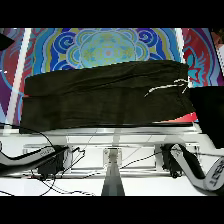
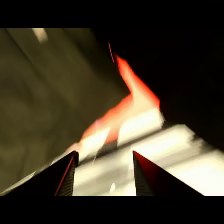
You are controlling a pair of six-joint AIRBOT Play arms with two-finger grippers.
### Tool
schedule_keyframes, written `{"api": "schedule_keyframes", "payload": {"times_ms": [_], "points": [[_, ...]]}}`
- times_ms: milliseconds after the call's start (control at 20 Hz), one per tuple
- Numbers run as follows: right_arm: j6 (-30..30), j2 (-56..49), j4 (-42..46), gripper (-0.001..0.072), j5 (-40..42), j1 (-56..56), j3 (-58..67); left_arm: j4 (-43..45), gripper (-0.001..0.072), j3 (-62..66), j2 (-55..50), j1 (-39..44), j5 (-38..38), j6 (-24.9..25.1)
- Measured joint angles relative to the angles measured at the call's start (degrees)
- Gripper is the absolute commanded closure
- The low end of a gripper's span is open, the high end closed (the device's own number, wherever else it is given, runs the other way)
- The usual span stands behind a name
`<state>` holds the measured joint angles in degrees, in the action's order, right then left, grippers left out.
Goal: Fold the clothes and pants, and hang the long-sleeved shirts on hangers.
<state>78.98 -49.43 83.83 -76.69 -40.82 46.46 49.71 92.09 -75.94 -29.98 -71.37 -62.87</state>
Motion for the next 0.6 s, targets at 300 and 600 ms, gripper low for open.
{"api": "schedule_keyframes", "payload": {"times_ms": [300,600], "points": [[6.6,5.0,-7.2,0.0217,7.7,-4.8,-17.1,-4.2,0.0132,0.0,1.1,0.0,0.0,0.7],[10.6,-2.7,-13.9,0.0219,24.8,-5.5,-20.3,-5.0,0.0132,0.0,-0.3,0.2,0.0,0.7]]}}
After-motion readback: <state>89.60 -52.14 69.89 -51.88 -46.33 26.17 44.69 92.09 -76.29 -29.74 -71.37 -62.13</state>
